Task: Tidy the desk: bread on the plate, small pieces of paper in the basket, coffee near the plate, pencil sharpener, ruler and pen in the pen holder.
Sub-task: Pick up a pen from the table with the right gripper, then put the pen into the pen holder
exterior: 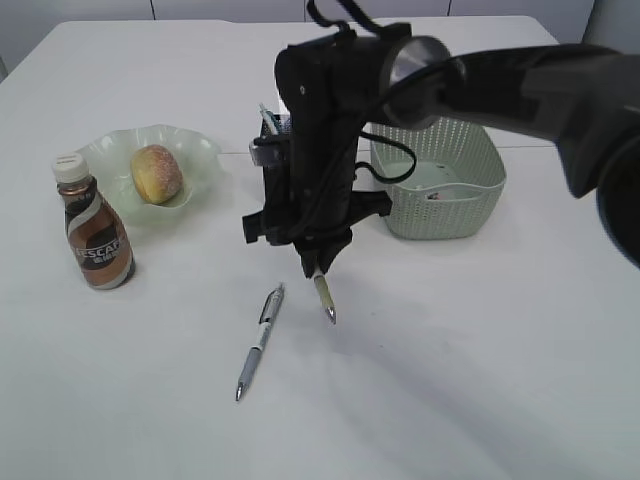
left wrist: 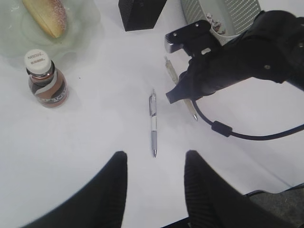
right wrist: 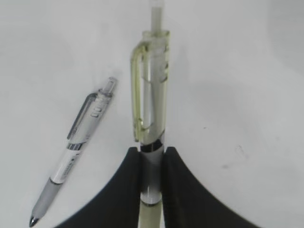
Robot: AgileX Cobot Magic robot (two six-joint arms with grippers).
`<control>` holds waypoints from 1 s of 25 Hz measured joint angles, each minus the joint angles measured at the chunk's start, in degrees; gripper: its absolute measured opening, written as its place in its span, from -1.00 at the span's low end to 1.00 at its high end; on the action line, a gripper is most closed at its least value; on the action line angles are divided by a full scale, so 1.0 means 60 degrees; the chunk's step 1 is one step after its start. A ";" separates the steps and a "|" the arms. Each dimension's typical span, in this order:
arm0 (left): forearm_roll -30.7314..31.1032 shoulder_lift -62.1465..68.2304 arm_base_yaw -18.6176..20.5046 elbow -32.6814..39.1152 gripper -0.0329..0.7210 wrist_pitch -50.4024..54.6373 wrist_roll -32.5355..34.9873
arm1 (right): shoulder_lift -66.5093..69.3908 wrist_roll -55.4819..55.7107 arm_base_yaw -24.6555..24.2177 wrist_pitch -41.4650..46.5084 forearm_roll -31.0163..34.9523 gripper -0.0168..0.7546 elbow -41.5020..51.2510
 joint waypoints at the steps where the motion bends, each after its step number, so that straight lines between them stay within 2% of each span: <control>1: -0.0021 0.0000 0.0000 0.0000 -0.12 0.0000 0.0000 | -0.0184 0.0000 0.0000 0.0000 -0.0087 -0.79 0.0000; 8: -0.0058 0.0000 0.0000 0.0000 -0.12 0.0000 0.0000 | -0.1755 0.0000 0.0000 0.0052 -0.0689 -0.79 0.0117; 11: -0.0058 0.0000 0.0000 0.0000 -0.12 0.0000 0.0000 | -0.2658 -0.0018 0.0000 -0.0010 -0.1074 -0.79 0.0838; 13: -0.0058 0.0000 0.0000 0.0000 -0.12 0.0000 0.0000 | -0.3281 -0.0032 0.0000 -0.0621 -0.1400 -0.79 0.1718; 17: -0.0058 0.0000 0.0000 0.0000 -0.12 0.0000 0.0000 | -0.4706 -0.0038 0.0000 -0.2922 -0.1839 -0.79 0.4313; 22: -0.0058 0.0000 0.0000 0.0000 -0.12 0.0000 0.0000 | -0.6308 -0.0001 0.0000 -0.7382 -0.2274 -0.79 0.7768; 25: -0.0058 0.0000 0.0000 0.0000 -0.12 0.0000 0.0000 | -0.6865 -0.0001 0.0000 -0.9740 -0.2517 -0.79 0.9114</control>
